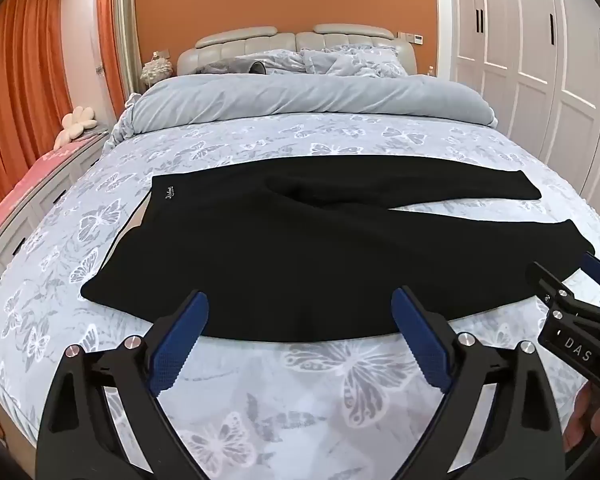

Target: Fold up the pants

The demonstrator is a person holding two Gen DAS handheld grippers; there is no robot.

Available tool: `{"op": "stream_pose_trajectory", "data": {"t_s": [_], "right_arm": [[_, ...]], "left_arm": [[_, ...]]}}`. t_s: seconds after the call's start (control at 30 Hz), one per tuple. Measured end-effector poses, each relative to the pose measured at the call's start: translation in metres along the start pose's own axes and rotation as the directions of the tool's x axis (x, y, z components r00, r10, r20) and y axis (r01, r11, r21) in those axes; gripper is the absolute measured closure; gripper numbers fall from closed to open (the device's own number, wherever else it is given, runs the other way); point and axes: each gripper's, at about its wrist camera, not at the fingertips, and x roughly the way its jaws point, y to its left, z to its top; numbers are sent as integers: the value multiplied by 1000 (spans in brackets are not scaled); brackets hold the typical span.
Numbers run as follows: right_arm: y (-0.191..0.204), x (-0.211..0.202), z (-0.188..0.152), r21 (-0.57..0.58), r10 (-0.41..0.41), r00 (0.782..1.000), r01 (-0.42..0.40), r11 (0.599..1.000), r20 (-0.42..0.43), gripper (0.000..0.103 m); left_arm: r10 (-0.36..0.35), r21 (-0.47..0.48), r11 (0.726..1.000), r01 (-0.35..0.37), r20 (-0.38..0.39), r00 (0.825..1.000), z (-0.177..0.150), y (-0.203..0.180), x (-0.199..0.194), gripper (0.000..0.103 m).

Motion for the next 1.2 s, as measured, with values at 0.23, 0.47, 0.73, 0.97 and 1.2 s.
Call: {"op": "stream_pose_trajectory", "data": {"t_s": [0.23,0.47,0.73,0.97,1.2], "right_arm": [[-1,0,0,2,2,1000,-2,1000,1,11],[-3,1,1,4,4,1000,-4,1000,0,11],[-4,2,1,4,1,1000,-1,1000,-2,11],[-4,2,2,7,1,1000,-1,1000,-3,11],[-6,3,3,7,2,1000,-2,1000,-8,11]], "left_arm": [[7,7,1000,-7,-10,1000,2,-1,5,12],[3,2,1000,-3,3,1000,0,-2,2,12],[12,0,1000,-12,3,1000,2,0,5,12],[17,7,1000,-17,2,1000,0,-2,6,12],[20,12,1000,-20,-9,1000,1,-5,11,12]]}}
